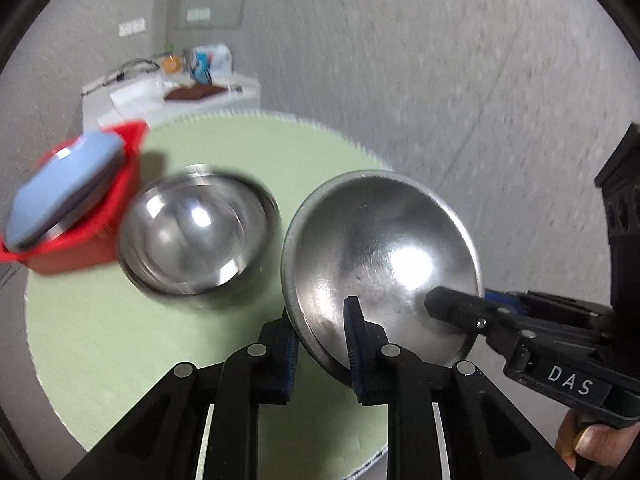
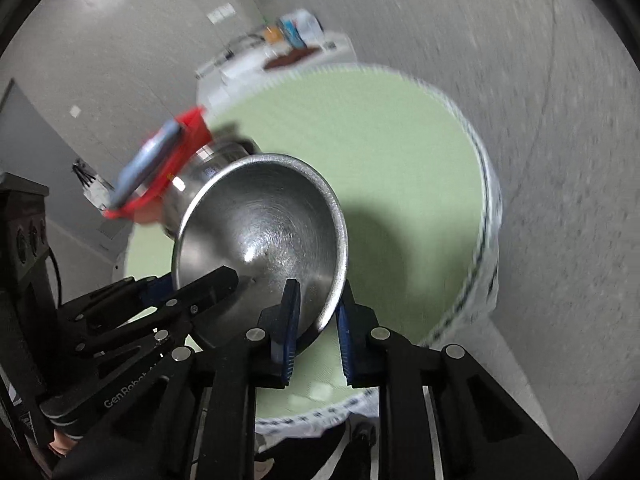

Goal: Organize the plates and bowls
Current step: 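Set the small bowl into the bowl stack and open both grippers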

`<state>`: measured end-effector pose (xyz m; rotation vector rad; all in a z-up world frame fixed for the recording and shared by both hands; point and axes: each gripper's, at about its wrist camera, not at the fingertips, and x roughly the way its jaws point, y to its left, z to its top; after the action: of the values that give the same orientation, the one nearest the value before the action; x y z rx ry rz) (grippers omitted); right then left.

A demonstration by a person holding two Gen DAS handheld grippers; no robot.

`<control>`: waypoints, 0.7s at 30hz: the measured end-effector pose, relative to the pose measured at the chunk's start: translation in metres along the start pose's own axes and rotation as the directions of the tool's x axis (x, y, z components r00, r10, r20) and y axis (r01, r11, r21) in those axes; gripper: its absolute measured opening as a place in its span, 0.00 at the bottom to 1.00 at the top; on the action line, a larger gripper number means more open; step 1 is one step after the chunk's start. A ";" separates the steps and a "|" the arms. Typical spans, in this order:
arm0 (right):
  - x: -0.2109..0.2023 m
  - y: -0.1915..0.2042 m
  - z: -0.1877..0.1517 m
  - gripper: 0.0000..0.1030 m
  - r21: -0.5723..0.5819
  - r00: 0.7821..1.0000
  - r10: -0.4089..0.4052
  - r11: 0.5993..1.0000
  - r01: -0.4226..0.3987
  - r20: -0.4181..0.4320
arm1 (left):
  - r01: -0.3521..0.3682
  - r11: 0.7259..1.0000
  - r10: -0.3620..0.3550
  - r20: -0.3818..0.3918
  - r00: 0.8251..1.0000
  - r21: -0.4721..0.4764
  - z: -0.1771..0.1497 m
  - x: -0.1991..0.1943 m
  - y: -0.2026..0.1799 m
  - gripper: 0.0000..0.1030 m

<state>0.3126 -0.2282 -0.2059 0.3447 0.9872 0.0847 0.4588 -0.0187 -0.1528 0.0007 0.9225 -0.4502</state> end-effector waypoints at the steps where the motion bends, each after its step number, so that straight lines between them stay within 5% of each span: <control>1: -0.004 0.007 0.006 0.17 -0.012 1.000 0.006 1.000 -0.006 0.010 | -0.004 1.000 0.004 0.011 1.000 -0.007 0.006 -0.006 0.006 0.17; 5: -0.001 0.040 0.036 0.17 -0.077 0.999 0.027 0.997 -0.025 0.034 | -0.037 0.998 0.039 0.040 0.998 -0.049 0.022 -0.022 0.044 0.17; 11: 0.051 0.079 0.064 0.17 -0.131 0.999 0.037 0.991 -0.041 -0.033 | -0.102 0.989 0.098 -0.041 0.994 -0.107 0.030 -0.002 0.096 0.16; 21: 0.108 0.089 0.070 0.19 -0.143 0.993 -0.001 0.990 -0.016 -0.116 | -0.128 0.989 0.117 -0.130 0.985 -0.076 0.072 0.060 0.101 0.20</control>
<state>0.4381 -0.1378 -0.2284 0.2131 1.0880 0.1833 0.5833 0.0369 -0.1737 0.0096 1.0585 -0.2993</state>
